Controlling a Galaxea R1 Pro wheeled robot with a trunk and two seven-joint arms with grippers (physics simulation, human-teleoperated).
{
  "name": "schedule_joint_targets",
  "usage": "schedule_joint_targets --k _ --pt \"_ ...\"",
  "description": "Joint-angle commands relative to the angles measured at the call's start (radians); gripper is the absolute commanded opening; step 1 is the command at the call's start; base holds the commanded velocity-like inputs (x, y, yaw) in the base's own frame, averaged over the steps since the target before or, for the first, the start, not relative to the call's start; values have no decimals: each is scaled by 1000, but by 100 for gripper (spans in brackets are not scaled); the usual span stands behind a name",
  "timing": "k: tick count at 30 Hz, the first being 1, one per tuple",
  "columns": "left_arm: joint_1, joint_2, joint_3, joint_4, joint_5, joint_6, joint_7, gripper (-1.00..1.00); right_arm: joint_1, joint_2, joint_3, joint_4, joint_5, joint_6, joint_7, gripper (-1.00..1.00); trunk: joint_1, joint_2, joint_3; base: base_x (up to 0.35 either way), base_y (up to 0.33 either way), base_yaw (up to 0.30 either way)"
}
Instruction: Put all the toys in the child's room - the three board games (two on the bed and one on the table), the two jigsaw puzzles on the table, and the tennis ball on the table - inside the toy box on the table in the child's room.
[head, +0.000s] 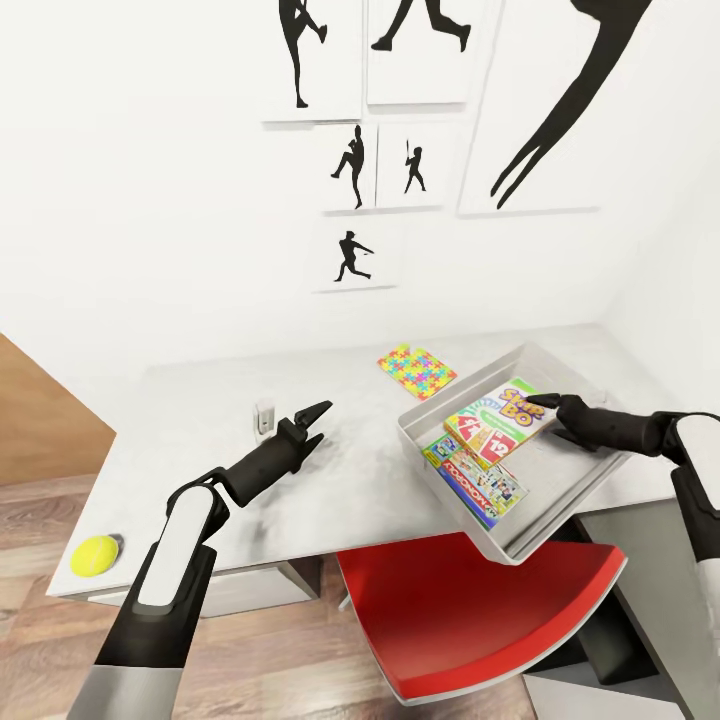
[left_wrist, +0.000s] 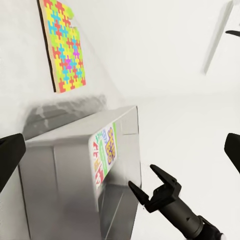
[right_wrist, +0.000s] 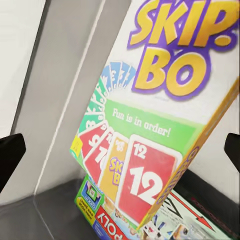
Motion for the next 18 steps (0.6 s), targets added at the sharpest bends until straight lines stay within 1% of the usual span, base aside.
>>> schedule_joint_targets --k 1,3,6,8,9,11,12,14,15,17,18 --pt "-1 -1 1 0 3 4 2 100 -1 0 -1 -1 -10 3 -10 100 1 -2 -2 0 0 0" --pt "-1 0 1 0 3 5 0 100 11 -10 -1 -38 -12 3 -12 100 1 -2 -2 0 0 0" --pt "-1 0 1 0 3 5 0 100 19 -14 -1 -60 -13 3 -12 100 1 -2 -2 0 0 0" --pt "-1 0 1 0 2 5 -1 100 39 -19 -1 -110 -13 3 -13 100 1 -2 -2 0 0 0" --pt "-1 0 1 0 2 5 -1 100 39 -19 -1 -110 -13 3 -13 100 1 -2 -2 0 0 0" --pt "-1 0 1 -1 2 5 -2 100 61 -22 -2 -163 -14 3 -13 100 1 -2 -2 0 0 0" --pt "-1 0 1 -1 2 5 -2 100 61 -22 -2 -163 -14 3 -13 100 1 -2 -2 0 0 0" --pt "0 0 1 -1 2 5 -4 100 81 -24 -4 -211 -14 3 -14 100 1 -2 -2 0 0 0" --pt "0 0 1 -1 2 5 -4 100 81 -24 -4 -211 -14 3 -14 100 1 -2 -2 0 0 0" --pt "0 1 1 -6 3 5 -6 100 95 -25 -8 -251 -15 3 -14 100 1 -2 -2 0 0 0" --pt "0 1 1 -6 3 5 -6 100 95 -25 -8 -251 -15 3 -14 100 1 -2 -2 0 0 0"
